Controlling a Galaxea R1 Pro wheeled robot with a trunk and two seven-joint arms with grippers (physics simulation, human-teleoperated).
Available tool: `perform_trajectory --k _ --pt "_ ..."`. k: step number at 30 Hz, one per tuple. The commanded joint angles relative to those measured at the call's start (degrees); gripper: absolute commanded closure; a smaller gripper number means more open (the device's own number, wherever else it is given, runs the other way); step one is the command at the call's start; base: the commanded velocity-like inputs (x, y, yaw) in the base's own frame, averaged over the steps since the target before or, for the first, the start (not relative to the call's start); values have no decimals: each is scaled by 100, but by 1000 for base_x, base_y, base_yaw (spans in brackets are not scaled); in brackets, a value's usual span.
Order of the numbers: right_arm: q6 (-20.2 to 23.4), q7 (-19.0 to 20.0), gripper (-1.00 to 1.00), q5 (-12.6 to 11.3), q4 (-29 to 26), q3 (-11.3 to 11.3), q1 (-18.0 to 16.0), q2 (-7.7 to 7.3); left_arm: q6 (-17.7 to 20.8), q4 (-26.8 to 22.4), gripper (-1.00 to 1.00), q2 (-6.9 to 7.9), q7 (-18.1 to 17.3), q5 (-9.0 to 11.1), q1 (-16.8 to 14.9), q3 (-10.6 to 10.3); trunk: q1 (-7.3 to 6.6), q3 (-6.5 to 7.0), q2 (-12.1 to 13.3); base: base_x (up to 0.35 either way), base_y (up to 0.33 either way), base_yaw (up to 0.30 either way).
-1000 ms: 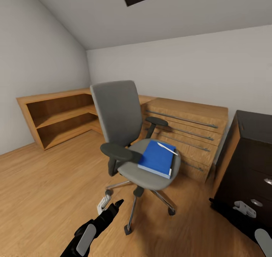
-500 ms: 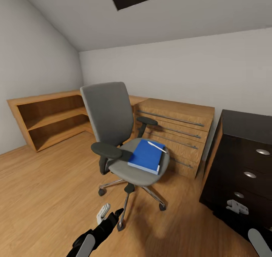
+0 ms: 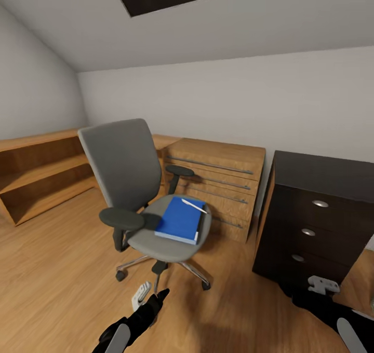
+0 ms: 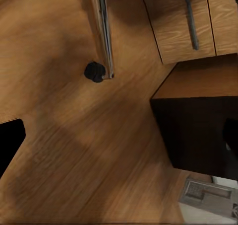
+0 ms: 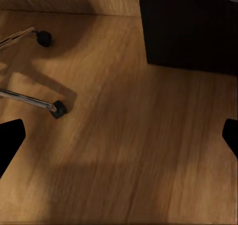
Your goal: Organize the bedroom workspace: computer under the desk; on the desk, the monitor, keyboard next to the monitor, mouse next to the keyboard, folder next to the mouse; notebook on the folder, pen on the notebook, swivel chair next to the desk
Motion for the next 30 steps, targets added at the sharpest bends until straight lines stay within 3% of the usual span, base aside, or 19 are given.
perform_trajectory --k 1,2,4,5,7,9,15,20,30 --pt "43 11 -100 2 -9 -3 -4 1 57 -8 -100 -8 7 36 -1 36 -24 13 39 0 0 -256" --pt "74 10 -100 25 -25 4 -1 1 53 -11 -100 -13 142 26 -1 -125 -46 31 79 0 0 -273" --pt "78 10 -100 27 -29 5 -1 0 52 -12 -100 -13 185 26 -2 -205 -90 67 159 0 0 -277" --pt "77 9 -100 33 -70 6 2 -1 48 -17 -100 -14 292 37 -4 -384 -112 85 199 0 0 -283" --pt "80 9 -100 35 -119 4 4 -2 48 -18 -100 -16 347 44 -4 -480 -156 120 280 0 0 -284" --pt "93 9 -100 44 -311 0 37 -11 48 -61 -100 -21 481 60 -10 -799 -199 156 360 0 0 -287" --pt "251 9 -100 48 -599 -22 118 -36 47 -215 -100 -35 606 85 -15 -1372 -331 264 601 0 0 -290" --pt "347 9 -100 52 -753 -44 138 -41 50 -261 -100 -51 581 95 -16 -1611 -441 354 801 0 0 -281" --pt "313 -5 -100 53 -1014 -68 140 -47 106 -314 -100 -64 510 97 -16 -1654 -661 533 1202 0 0 -287"
